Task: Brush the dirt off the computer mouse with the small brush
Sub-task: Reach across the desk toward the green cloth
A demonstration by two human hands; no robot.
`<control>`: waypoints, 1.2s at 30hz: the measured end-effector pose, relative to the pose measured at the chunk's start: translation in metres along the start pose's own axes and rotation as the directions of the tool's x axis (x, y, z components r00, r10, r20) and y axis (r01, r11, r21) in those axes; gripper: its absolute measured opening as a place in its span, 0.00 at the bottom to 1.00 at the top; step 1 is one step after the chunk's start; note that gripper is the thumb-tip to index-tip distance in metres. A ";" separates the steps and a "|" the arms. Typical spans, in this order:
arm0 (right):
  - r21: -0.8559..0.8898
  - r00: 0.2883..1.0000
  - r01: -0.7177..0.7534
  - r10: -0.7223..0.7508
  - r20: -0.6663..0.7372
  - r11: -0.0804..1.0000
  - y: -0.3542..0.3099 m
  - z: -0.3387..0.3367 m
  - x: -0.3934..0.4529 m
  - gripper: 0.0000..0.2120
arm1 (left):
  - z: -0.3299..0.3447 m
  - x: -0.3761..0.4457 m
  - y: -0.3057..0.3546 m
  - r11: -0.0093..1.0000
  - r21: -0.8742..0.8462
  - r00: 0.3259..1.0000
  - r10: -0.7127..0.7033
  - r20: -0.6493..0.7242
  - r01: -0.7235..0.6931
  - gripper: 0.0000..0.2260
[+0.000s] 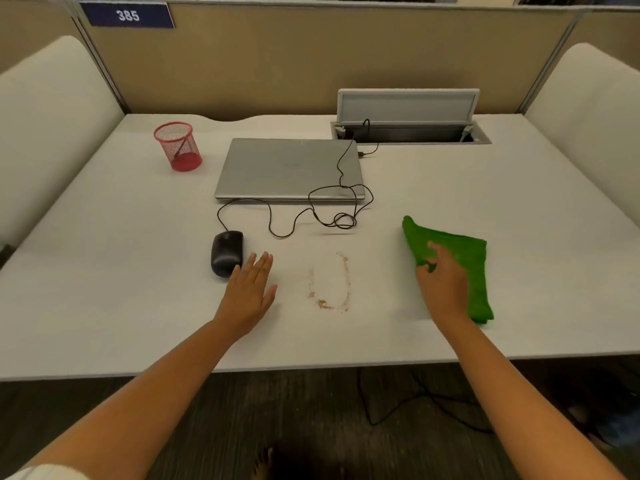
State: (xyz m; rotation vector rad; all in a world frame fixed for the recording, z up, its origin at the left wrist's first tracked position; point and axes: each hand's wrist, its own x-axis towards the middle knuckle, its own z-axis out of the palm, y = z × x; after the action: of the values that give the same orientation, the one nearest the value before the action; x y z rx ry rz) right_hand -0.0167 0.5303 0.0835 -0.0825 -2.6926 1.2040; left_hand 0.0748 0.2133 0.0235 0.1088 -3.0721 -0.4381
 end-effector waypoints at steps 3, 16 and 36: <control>-0.007 0.999 0.024 -0.024 0.033 1.000 -0.026 0.021 -0.023 0.22 | 0.000 -0.003 -0.005 1.000 -0.029 1.000 0.008 0.000 -0.008 0.26; 0.056 0.767 0.290 -0.267 0.583 0.955 -0.094 0.102 -0.099 0.22 | -0.006 -0.012 -0.020 0.991 -0.127 0.996 0.038 -0.081 -0.048 0.25; -0.314 0.688 0.629 -0.322 0.650 0.711 -0.059 0.166 -0.068 0.23 | 0.013 -0.008 -0.013 0.970 -0.243 0.987 -0.031 -0.158 -0.009 0.24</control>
State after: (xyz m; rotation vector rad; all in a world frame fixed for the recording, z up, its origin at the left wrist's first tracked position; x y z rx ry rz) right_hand 0.0187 0.3604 0.0084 1.0323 -3.1096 0.3198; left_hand 0.0831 0.2049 0.0069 0.1454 -2.8344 -0.7610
